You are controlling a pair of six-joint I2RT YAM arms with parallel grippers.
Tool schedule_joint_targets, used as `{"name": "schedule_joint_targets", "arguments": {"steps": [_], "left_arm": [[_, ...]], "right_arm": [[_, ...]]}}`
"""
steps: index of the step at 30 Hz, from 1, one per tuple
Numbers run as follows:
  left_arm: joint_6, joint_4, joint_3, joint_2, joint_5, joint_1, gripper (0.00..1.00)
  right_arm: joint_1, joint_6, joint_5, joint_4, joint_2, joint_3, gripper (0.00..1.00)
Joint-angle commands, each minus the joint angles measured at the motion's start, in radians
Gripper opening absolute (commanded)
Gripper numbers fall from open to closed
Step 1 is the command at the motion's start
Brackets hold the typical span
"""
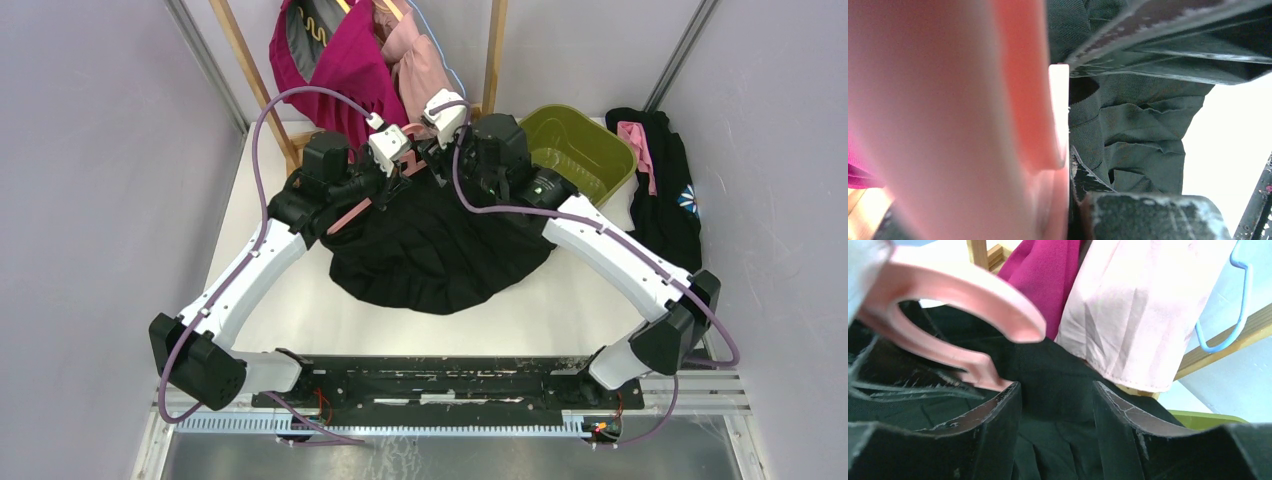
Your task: Remove the skirt from the hanger
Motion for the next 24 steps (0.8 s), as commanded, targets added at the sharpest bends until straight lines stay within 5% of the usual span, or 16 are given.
{"name": "schedule_joint_targets", "arguments": {"steps": [1,6,9,10,16,24], "left_arm": [[0.015,0.042,0.046,-0.042,0.013,-0.001,0.03],[0.017,0.038,0.049,-0.052,0.012,-0.002,0.03],[0.016,0.038,0.049,-0.059,0.01,-0.002,0.03],[0.016,0.038,0.049,-0.061,0.01,-0.002,0.03],[0.013,0.044,0.042,-0.053,0.008,-0.001,0.03],[-0.004,0.068,0.061,-0.035,0.013,-0.001,0.03]], "right_arm": [[0.003,-0.006,0.098,0.059,0.051,0.066,0.55],[0.0,-0.011,0.124,0.044,0.077,0.074,0.38],[0.0,-0.003,0.17,0.045,0.075,0.069,0.05],[0.0,0.0,0.195,0.048,0.072,0.067,0.02],[-0.001,0.023,0.218,0.082,0.004,0.036,0.01],[0.01,0.116,-0.008,-0.017,-0.029,0.159,0.01]]}}
